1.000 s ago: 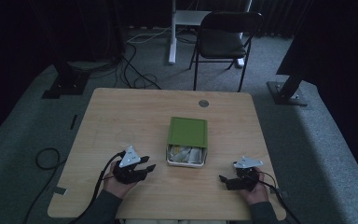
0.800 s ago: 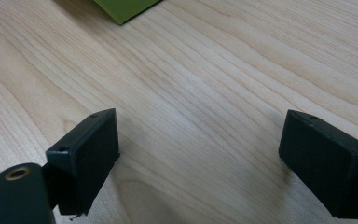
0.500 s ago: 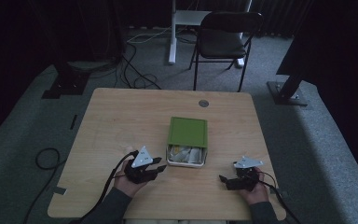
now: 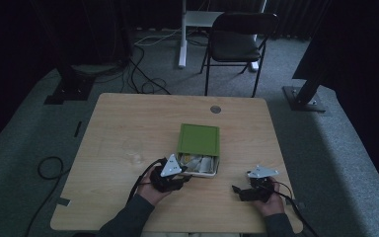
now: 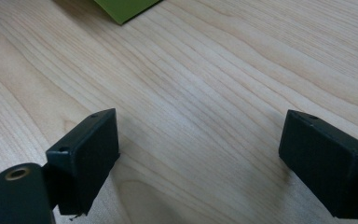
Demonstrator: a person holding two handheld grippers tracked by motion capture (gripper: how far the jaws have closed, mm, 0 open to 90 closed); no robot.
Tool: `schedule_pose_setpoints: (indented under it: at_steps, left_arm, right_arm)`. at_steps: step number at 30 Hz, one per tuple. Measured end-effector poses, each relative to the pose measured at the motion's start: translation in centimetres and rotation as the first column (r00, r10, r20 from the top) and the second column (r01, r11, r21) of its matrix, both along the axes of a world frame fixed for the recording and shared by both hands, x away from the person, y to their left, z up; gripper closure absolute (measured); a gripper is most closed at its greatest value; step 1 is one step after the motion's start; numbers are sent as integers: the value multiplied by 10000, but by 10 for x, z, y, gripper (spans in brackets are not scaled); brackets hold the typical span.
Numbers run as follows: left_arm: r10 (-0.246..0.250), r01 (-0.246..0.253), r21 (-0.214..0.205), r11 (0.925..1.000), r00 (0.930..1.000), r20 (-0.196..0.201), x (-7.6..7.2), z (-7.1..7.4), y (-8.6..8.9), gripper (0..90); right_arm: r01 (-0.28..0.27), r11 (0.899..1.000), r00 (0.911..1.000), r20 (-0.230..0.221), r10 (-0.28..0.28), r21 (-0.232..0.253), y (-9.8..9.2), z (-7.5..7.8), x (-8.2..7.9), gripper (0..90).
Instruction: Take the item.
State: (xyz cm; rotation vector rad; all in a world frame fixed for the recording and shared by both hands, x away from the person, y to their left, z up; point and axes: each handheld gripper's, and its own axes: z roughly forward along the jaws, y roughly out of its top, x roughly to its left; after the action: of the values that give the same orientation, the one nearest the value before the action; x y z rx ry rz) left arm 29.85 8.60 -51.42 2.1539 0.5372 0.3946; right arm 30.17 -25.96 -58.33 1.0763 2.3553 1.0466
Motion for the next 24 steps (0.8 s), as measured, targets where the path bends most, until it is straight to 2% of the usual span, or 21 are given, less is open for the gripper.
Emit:
schedule_pose_setpoints:
  at_steps: [11,13,15,24]
  left_arm:
    - [56,-53,335,9994,9999,-94,8,-10,-11,638]
    - [88,-85,339,9994,9999,-82,8,-11,-10,651]
    - [83,-81,319,9995,9999,-76,8,-10,-9,705]
    - [-39,40,377,9993,10000,-20,-1,-10,-7,733]
  right_arm:
    - [2,10000,10000,-9,-2,-3,0,0,0,115]
    - [3,10000,10000,-13,-3,-1,0,0,0,115]
    - [2,10000,10000,0,-2,-1,0,0,0,115]
    - [0,10000,10000,4,0,-3,0,0,0,115]
